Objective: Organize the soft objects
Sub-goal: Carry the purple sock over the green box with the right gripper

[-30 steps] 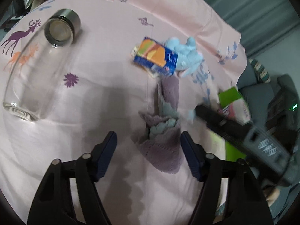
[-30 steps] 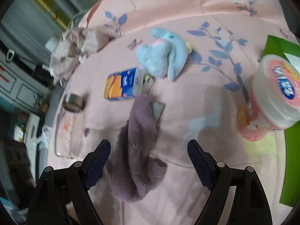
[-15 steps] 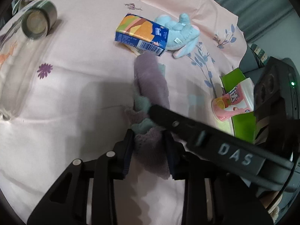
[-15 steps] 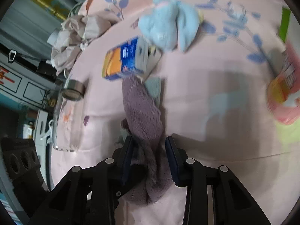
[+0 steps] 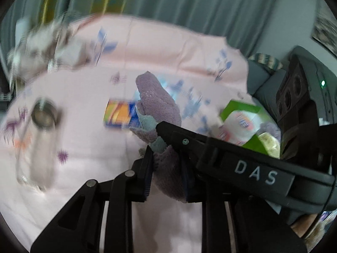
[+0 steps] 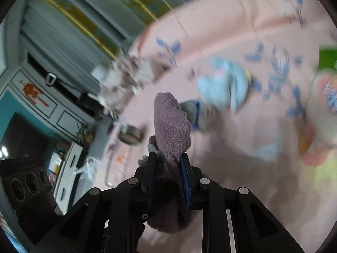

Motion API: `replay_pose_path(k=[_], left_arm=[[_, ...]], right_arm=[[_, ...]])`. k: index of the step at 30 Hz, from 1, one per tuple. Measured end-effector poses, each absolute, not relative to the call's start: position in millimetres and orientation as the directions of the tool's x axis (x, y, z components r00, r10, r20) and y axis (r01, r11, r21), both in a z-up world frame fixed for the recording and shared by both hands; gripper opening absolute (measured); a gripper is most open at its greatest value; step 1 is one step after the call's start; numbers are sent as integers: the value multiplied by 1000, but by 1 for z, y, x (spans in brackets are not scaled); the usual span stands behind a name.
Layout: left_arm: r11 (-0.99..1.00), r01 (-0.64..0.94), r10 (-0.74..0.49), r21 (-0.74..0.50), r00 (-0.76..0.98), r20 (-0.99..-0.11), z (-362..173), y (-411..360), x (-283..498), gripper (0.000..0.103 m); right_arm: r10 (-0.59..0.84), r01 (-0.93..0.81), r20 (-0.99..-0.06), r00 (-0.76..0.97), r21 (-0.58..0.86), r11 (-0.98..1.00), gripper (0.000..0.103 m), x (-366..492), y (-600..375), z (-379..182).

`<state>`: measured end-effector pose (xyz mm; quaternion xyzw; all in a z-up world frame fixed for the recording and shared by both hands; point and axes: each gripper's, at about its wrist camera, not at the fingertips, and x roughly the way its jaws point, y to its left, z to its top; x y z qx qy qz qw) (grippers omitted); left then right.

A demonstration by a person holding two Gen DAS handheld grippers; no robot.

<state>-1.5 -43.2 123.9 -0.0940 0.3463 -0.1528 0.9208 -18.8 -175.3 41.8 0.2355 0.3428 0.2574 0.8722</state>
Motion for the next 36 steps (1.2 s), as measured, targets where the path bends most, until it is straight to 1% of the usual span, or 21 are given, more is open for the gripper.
replay_pose_path(k=[3,7,10,13,20,22,30,36], left_arm=[[933,268,-358,-239,746,-561,142,-61,-7,20],[921,336,-390,-198,765,-512,159,-85,-14,20],[901,393,-430,-181,764,-481,169,-105,-14,21],[887,434,-453,-155,758,-469,174,-125,-13,21],[839,535,-516,-100,724,-458,179,-180,-12,21],[819,565,-541,-101,703,-461,179,-194,-10,21],[753,647,-612,-121,620,-490,174,-246,-1,22],[722,682,-628,-119,572,-528,173,-280,7,22]], right_arm=[[570,-310,-411,711,545,779,25,-38,-192,68],[543,-312,-338,768,544,779,25,-55,-222,84],[502,-287,-304,810,541,790,25,-65,-243,93],[462,-259,-277,843,544,798,25,-72,-265,99],[310,-127,-266,913,535,835,26,-88,-310,103],[284,-103,-258,923,547,831,26,-92,-326,101],[179,30,-297,938,584,811,26,-99,-374,90],[136,91,-315,939,610,787,26,-101,-405,82]])
